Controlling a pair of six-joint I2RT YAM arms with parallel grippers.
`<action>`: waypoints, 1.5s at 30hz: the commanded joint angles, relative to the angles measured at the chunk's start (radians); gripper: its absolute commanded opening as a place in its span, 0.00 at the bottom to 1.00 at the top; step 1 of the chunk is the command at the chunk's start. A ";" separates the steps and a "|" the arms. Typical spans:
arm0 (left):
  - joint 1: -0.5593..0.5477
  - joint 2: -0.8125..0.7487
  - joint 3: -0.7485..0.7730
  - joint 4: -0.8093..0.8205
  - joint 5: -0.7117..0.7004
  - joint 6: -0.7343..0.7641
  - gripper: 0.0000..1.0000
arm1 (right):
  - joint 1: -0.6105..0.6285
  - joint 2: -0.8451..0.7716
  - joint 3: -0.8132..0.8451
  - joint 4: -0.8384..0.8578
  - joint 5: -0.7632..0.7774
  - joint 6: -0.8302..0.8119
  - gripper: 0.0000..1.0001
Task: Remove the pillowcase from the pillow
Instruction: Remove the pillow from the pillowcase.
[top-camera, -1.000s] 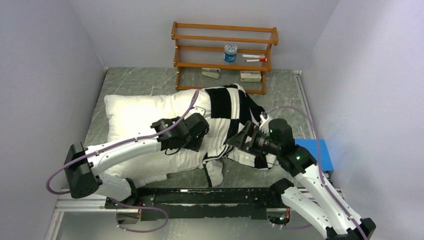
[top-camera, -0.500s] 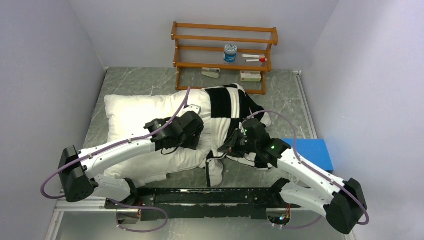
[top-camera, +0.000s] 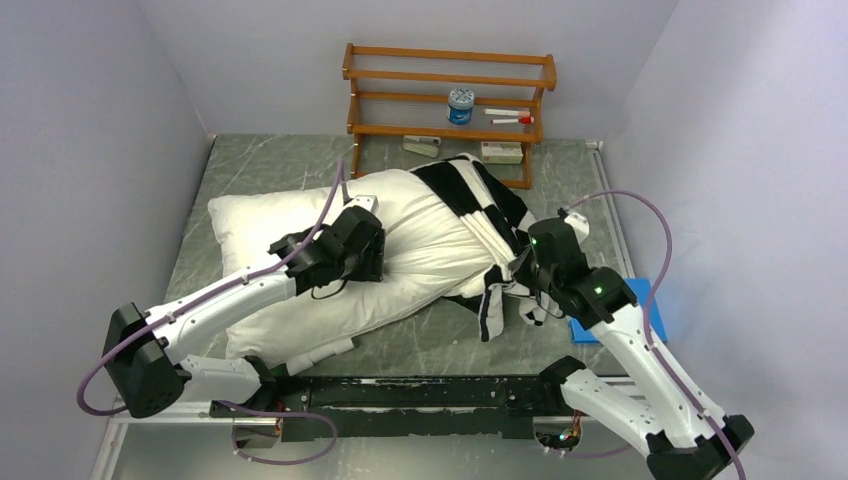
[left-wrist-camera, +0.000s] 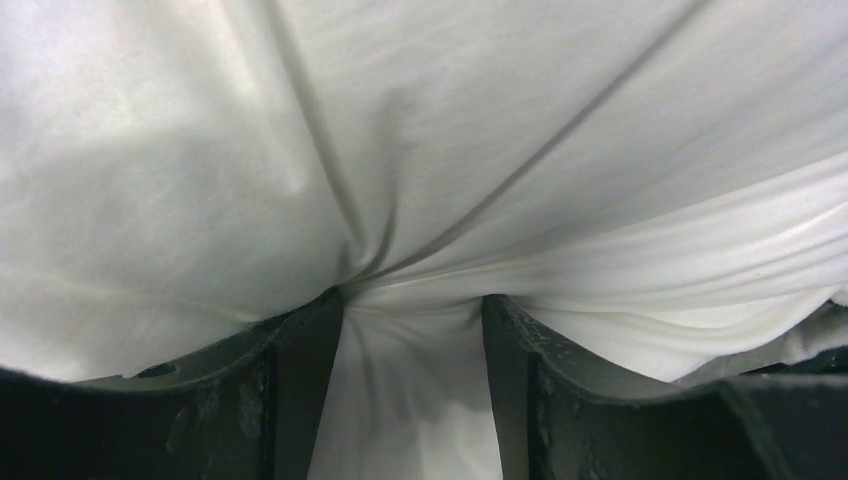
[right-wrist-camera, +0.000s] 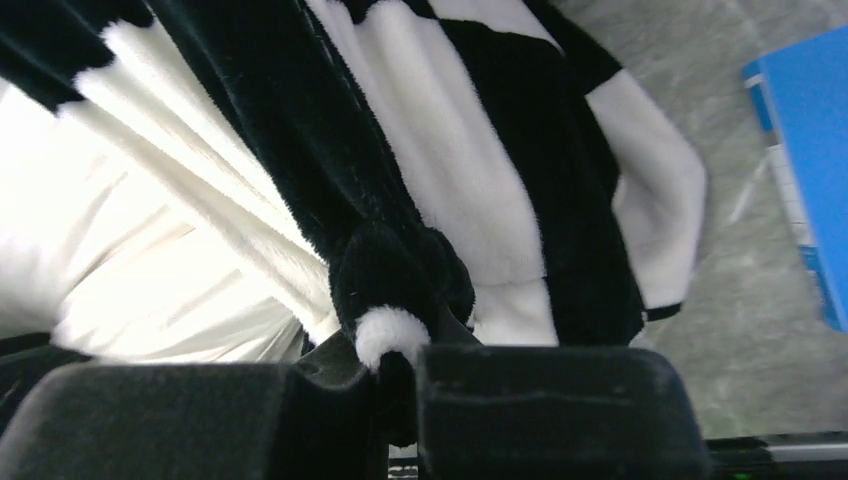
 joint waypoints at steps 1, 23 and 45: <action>0.048 0.049 -0.077 -0.246 -0.094 0.031 0.62 | -0.060 -0.006 0.118 -0.080 0.488 -0.109 0.00; 0.048 -0.149 -0.136 -0.123 0.127 0.073 0.62 | -0.155 0.325 0.277 0.164 -0.288 -0.425 0.89; 0.048 -0.131 0.051 0.001 0.156 0.018 0.96 | 0.320 0.443 -0.014 0.619 -0.596 -0.093 0.58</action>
